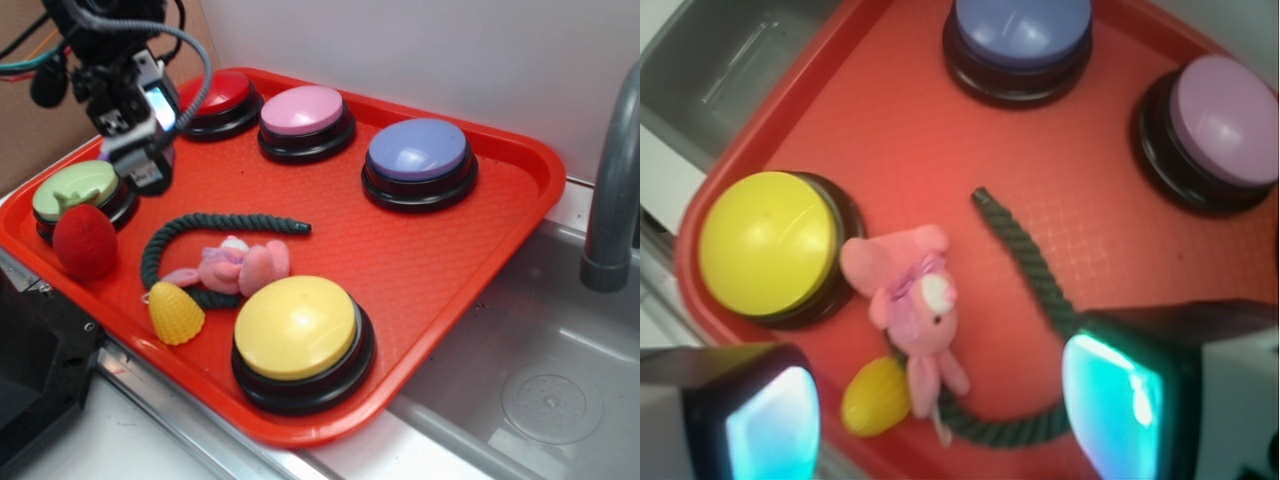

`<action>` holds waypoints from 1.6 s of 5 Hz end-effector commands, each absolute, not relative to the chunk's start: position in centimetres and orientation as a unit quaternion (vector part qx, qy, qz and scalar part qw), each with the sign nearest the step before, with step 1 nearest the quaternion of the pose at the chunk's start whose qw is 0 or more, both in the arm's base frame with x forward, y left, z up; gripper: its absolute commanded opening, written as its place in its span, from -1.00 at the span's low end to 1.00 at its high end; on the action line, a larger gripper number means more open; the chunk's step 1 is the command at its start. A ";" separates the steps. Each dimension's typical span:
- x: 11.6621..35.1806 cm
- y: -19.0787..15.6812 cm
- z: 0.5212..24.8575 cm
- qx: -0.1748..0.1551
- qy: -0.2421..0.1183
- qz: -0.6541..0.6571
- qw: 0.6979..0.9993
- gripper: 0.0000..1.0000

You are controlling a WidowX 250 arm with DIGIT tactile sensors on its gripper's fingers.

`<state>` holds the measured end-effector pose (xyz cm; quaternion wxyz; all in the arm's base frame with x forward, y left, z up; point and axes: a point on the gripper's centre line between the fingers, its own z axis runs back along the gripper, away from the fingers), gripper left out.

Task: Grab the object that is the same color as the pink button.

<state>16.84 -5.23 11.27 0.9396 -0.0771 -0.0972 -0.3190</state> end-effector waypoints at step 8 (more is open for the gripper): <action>17.6 -7.8 2.9 -0.093 -0.082 -0.455 0.882 -1.00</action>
